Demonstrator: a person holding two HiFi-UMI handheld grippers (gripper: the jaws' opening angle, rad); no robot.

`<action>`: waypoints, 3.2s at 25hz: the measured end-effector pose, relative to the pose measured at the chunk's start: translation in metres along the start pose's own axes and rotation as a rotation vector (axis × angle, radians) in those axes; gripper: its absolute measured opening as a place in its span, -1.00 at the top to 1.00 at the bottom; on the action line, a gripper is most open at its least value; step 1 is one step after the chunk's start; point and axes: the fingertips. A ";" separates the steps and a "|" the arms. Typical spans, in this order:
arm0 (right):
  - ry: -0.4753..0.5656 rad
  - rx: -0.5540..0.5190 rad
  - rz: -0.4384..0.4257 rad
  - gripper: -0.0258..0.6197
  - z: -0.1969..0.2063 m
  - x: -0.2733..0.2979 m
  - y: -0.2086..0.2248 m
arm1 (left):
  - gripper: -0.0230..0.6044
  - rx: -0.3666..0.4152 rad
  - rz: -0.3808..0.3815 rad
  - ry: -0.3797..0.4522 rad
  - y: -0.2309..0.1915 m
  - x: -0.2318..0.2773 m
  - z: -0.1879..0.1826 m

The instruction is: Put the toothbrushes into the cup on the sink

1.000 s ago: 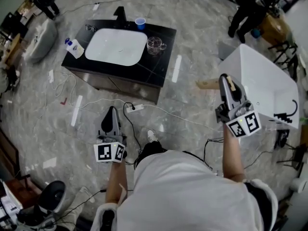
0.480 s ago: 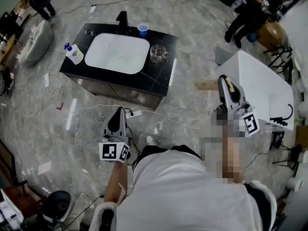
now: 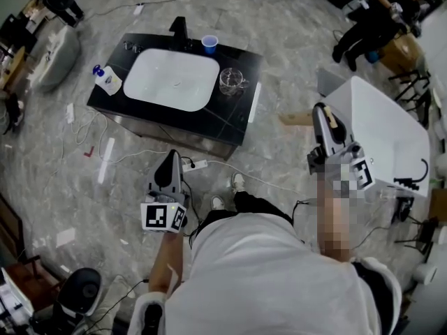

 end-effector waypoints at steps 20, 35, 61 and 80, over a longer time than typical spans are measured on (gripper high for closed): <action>0.012 0.107 -0.196 0.79 0.062 0.113 0.049 | 0.92 0.065 -0.113 0.004 -0.009 0.076 -0.011; 0.010 0.199 -0.217 0.79 0.132 0.200 0.070 | 0.92 0.067 -0.167 -0.035 -0.021 0.103 -0.005; -0.139 0.428 -0.155 0.79 0.284 0.255 0.080 | 0.92 0.021 -0.269 -0.120 -0.044 0.112 0.019; -0.241 0.496 -0.111 0.76 0.337 0.263 0.088 | 0.92 0.019 -0.326 -0.101 -0.044 0.109 0.013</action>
Point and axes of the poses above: the fingertips, and each gripper's own axes: x forward along the fingers, y to its right, z out of its underside, and after that the axes turned 7 degrees about -x, right-handed
